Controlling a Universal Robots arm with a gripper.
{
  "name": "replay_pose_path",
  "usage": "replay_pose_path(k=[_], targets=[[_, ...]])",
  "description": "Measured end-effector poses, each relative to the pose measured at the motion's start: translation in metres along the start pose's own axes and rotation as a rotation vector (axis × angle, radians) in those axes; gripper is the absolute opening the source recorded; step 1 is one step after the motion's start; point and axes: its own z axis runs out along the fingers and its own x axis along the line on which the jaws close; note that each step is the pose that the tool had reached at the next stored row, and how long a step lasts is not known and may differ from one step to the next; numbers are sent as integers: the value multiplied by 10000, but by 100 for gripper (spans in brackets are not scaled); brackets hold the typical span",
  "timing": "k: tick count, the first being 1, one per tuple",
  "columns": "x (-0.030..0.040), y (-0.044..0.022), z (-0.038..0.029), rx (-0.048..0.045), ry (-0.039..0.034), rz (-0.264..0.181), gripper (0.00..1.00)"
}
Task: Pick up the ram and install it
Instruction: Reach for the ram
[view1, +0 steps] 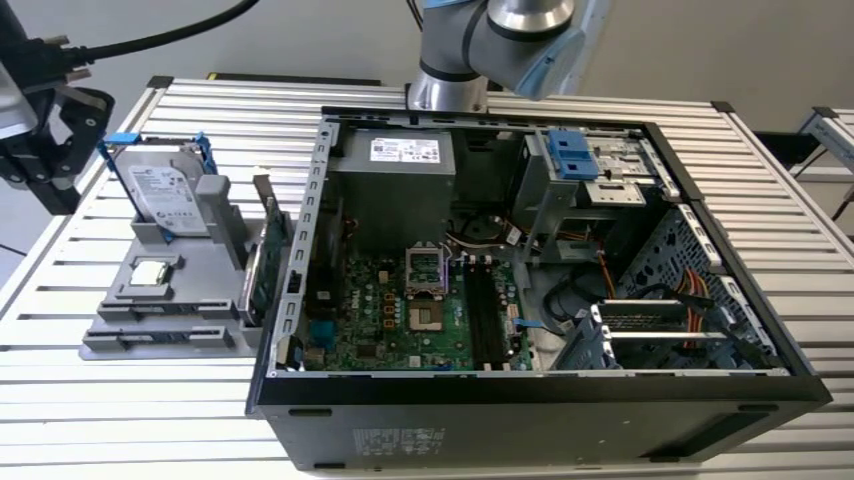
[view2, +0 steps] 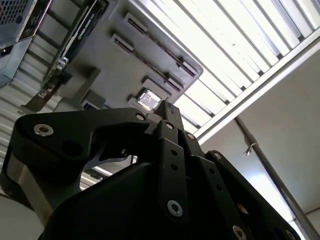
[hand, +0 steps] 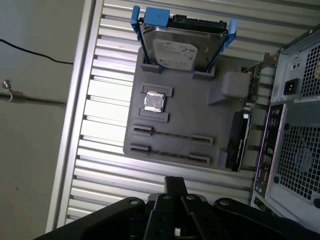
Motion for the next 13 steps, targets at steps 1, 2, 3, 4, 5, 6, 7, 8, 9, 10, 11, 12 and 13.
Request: replay_pose_path(k=[1,2,3,4,5,6,7,8,9,10,11,12,13], targets=[[0,0,0,3,4,-89,0],[0,0,0,6,9,-177,0],[0,0,0,9,13,-269,0],[0,0,0,12,18,-354,0],[0,0,0,16,22,-437,0],[0,0,1,18,26,-530,0],[0,0,0,21,31,-618,0],[0,0,1,23,35,-697,0],[0,0,0,27,40,-787,0],[0,0,0,29,44,-865,0],[0,0,0,32,48,-945,0],[0,0,0,35,52,-1019,0],[0,0,0,37,56,-1098,0]])
